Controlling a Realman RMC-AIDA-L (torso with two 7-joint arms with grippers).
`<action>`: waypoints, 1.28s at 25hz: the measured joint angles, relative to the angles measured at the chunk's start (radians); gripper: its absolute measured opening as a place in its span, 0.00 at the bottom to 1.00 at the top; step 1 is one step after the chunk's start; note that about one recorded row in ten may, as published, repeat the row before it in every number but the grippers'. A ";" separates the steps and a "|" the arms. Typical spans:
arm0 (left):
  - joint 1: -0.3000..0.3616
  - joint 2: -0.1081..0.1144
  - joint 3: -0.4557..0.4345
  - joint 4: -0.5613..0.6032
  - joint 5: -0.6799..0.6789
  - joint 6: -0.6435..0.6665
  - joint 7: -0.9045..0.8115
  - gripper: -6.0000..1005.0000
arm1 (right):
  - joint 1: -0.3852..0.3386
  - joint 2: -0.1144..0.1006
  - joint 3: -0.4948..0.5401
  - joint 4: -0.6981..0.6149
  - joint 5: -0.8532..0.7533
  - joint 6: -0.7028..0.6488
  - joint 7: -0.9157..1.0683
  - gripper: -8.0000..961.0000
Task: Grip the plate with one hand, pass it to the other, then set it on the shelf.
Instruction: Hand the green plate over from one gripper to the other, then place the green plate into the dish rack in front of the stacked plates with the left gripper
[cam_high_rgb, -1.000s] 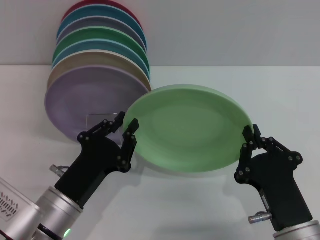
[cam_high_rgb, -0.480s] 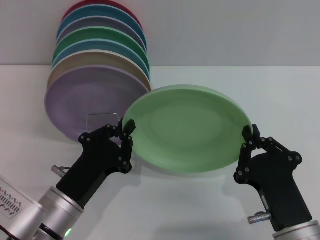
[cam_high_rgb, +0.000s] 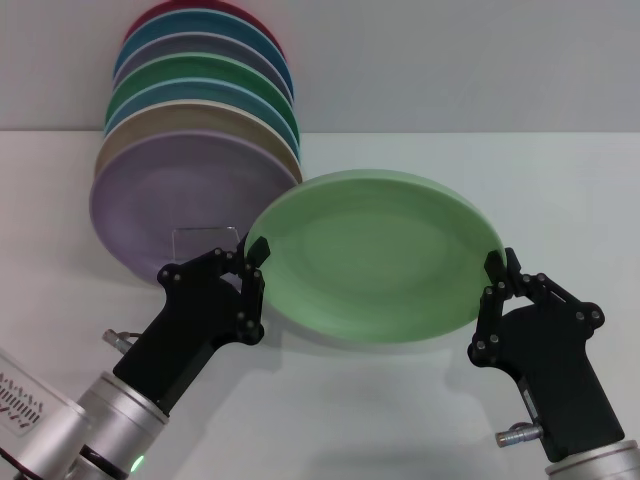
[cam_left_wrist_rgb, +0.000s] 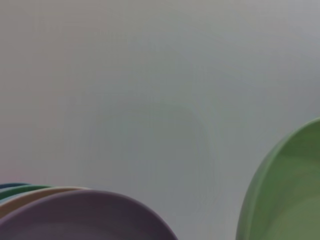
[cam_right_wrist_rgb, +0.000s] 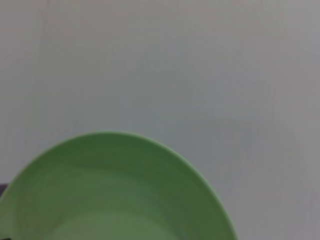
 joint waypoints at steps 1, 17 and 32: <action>0.001 0.000 -0.001 -0.003 0.000 0.000 0.003 0.04 | 0.000 0.000 0.000 -0.001 -0.001 0.000 0.000 0.05; 0.034 0.001 -0.045 -0.029 0.000 0.011 0.040 0.05 | 0.023 -0.003 -0.061 -0.060 -0.023 -0.063 0.000 0.15; 0.097 0.010 -0.138 -0.025 0.005 0.207 0.037 0.07 | 0.022 -0.001 -0.142 -0.154 -0.022 -0.160 0.021 0.37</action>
